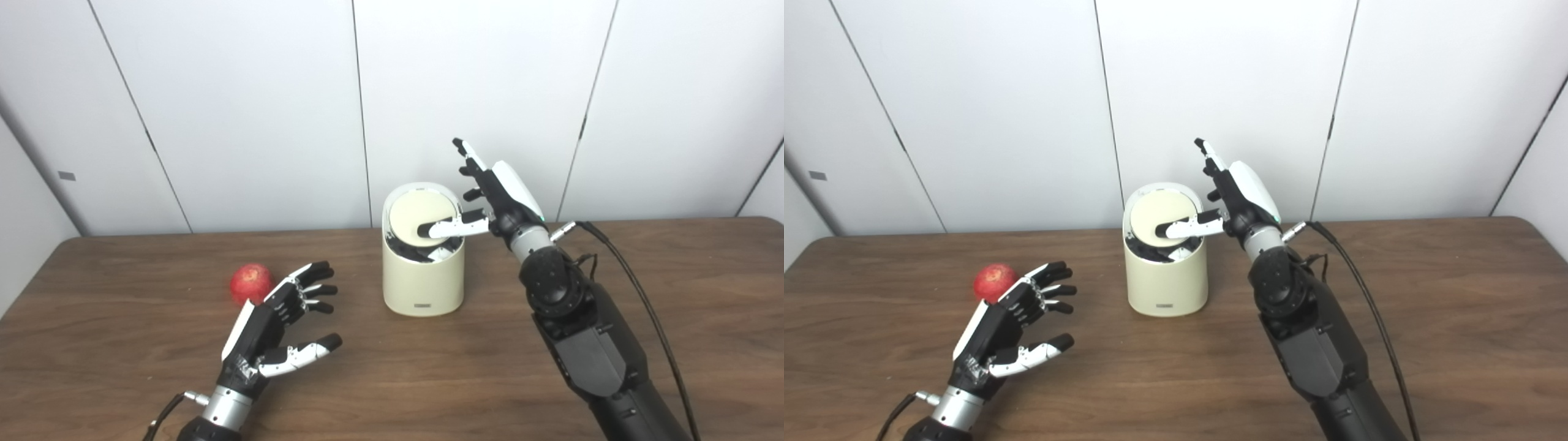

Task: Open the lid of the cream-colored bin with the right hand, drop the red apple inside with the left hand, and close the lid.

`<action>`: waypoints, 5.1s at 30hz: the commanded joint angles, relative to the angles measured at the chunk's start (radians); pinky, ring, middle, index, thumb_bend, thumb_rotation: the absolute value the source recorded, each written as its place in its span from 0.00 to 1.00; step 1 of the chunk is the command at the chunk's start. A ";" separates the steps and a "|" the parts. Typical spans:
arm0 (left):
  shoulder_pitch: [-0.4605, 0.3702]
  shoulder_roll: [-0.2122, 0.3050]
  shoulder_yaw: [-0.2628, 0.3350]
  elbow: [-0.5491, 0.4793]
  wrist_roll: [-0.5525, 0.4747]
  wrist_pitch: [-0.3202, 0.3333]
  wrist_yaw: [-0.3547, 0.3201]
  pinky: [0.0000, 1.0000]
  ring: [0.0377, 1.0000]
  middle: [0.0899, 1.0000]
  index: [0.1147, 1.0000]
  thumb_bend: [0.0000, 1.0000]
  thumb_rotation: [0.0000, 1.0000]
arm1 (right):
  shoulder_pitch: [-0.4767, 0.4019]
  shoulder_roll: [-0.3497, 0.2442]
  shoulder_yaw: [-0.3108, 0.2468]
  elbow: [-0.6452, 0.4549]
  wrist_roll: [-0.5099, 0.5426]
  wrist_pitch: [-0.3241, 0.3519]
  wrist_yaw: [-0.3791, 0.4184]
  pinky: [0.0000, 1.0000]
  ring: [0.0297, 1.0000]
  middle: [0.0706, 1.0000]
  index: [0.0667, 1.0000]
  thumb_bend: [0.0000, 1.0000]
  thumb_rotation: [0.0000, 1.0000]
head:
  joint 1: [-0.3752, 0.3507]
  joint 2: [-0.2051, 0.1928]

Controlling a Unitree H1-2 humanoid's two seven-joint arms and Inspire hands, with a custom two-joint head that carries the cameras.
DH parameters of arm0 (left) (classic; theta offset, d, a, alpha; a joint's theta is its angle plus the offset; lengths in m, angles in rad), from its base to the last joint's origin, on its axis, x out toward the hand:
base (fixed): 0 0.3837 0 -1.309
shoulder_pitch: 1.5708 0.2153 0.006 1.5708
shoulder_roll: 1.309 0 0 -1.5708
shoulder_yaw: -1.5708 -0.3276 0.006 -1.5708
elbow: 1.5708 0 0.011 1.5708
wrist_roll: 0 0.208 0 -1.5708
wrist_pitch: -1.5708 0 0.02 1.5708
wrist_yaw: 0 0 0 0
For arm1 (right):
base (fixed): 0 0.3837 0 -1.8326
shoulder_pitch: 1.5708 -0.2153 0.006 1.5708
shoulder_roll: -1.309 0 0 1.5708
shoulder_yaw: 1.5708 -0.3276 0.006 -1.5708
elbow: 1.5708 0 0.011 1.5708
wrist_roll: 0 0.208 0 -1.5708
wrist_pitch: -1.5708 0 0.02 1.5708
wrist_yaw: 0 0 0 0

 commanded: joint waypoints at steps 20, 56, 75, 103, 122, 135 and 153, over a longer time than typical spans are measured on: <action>0.048 -0.023 -0.019 0.029 -0.007 -0.011 0.002 0.65 0.76 0.84 0.85 0.70 0.13 | -0.069 -0.010 0.032 0.010 -0.064 -0.022 -0.033 0.64 0.84 0.93 0.97 0.93 0.25 | 0.000 0.019; 0.064 -0.020 -0.021 -0.027 -0.003 0.027 0.013 0.63 0.76 0.83 0.85 0.70 0.15 | -0.139 -0.032 0.251 -0.149 -0.753 0.144 0.578 0.70 0.86 0.97 0.92 0.82 0.10 | 0.022 0.055; 0.053 -0.020 -0.024 0.003 -0.008 0.015 0.005 0.64 0.76 0.83 0.85 0.71 0.13 | -0.084 0.098 -0.186 -0.333 -0.396 0.143 0.404 0.58 0.82 0.92 0.93 0.80 0.23 | 0.014 0.036; 0.047 -0.021 -0.020 0.010 0.001 0.003 0.015 0.64 0.76 0.84 0.85 0.70 0.14 | 0.407 -0.033 -0.269 -0.260 0.339 -0.354 0.134 0.75 0.87 0.95 0.96 0.90 0.35 | 0.030 0.025; 0.060 -0.070 0.049 -0.174 0.286 0.018 0.264 0.64 0.73 0.76 0.78 0.66 0.11 | 0.473 -0.086 -0.246 -0.202 0.407 -0.421 0.124 0.83 0.90 0.99 0.98 0.83 0.18 | 0.327 -0.045; 0.006 0.007 0.175 -0.292 0.527 0.221 0.446 0.64 0.76 0.77 0.77 0.74 0.13 | 0.468 -0.087 -0.236 -0.287 0.404 -0.318 0.123 0.81 0.89 0.98 0.98 0.80 0.07 | 0.336 -0.053; -0.018 0.058 0.085 -0.171 0.722 0.357 0.513 0.72 0.85 0.86 0.88 0.85 0.26 | 0.473 -0.087 -0.223 -0.346 0.406 -0.273 0.123 0.79 0.89 0.99 0.98 0.77 0.00 | 0.335 -0.054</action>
